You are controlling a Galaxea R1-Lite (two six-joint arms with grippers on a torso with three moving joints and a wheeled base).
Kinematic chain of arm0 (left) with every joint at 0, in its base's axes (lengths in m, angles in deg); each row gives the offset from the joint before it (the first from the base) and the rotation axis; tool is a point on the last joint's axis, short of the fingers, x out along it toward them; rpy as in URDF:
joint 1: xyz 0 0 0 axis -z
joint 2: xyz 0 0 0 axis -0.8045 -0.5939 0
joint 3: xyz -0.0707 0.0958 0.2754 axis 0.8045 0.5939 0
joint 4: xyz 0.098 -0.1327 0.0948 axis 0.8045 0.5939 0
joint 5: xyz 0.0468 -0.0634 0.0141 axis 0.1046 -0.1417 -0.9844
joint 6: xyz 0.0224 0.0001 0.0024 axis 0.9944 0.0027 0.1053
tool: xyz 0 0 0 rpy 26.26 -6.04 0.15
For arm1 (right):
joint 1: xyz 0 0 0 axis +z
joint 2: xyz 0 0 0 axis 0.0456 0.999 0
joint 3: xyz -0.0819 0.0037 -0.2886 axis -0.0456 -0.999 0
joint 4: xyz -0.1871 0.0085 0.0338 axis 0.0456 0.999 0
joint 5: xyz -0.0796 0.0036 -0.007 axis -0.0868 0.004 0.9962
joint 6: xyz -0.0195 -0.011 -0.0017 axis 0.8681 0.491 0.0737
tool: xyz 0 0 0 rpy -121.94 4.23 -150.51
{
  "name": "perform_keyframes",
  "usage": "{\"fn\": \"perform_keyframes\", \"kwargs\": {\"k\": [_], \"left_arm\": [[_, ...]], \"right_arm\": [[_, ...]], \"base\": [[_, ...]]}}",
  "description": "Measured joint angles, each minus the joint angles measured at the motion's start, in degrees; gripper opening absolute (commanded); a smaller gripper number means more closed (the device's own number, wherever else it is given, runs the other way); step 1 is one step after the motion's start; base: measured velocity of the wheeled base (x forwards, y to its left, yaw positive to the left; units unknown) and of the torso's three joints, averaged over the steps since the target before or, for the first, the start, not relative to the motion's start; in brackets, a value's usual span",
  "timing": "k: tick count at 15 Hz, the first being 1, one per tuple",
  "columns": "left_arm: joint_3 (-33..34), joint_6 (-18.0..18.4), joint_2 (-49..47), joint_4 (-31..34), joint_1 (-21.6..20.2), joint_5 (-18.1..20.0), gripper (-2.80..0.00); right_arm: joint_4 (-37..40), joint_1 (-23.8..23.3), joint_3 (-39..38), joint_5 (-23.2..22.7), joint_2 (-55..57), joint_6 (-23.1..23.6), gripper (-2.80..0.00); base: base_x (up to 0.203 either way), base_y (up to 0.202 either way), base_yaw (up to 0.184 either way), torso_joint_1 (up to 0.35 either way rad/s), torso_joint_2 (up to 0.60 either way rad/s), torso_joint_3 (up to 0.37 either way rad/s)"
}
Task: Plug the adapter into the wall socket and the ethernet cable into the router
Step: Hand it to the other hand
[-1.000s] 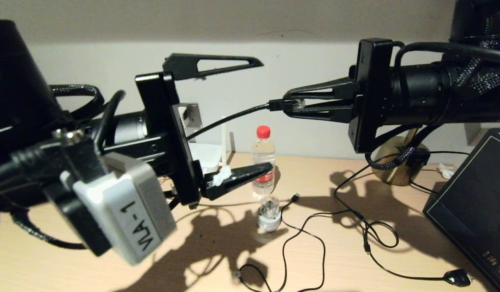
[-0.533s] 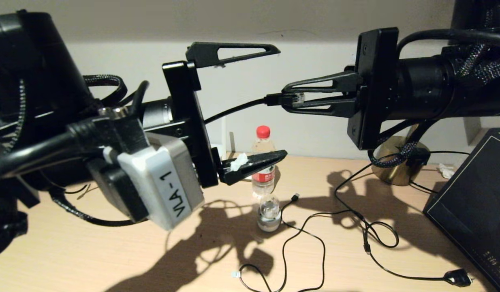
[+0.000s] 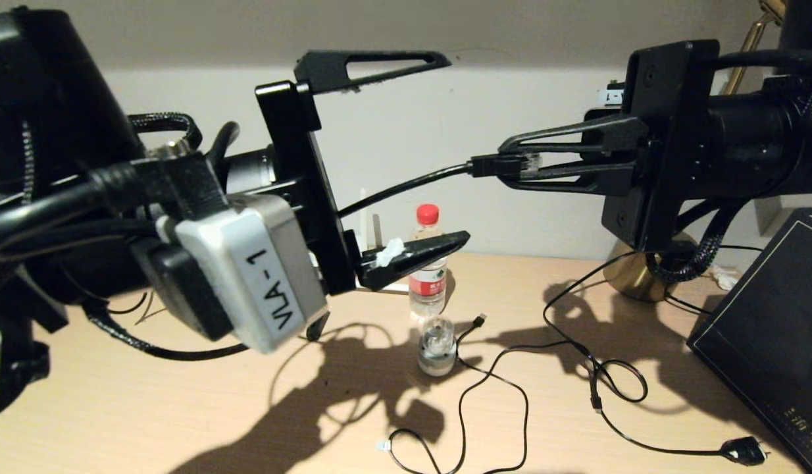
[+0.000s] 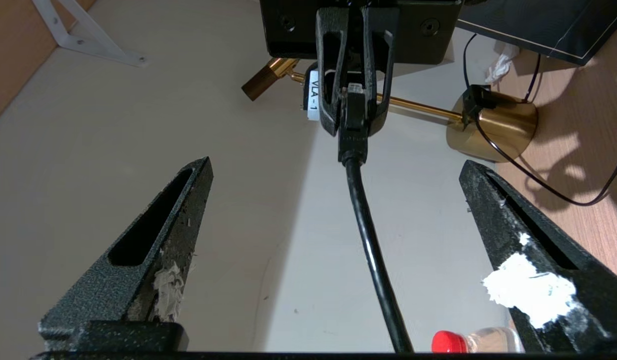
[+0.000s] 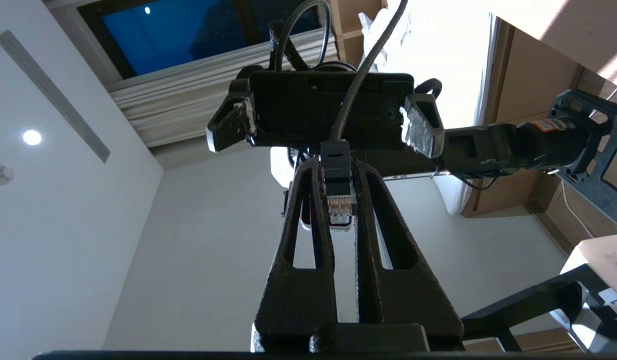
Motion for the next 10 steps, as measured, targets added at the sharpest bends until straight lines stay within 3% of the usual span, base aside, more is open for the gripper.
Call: {"fn": "perform_keyframes", "kwargs": {"k": [10], "left_arm": [[0.0, -1.9, -0.6, -0.9, 0.5, -1.1, 0.0]], "right_arm": [[-0.1, 0.6, -0.2, -0.1, 0.2, -0.1, -2.8]], "base": [[0.0, 0.0, 0.0, 0.0, 0.0, 0.0]]}}
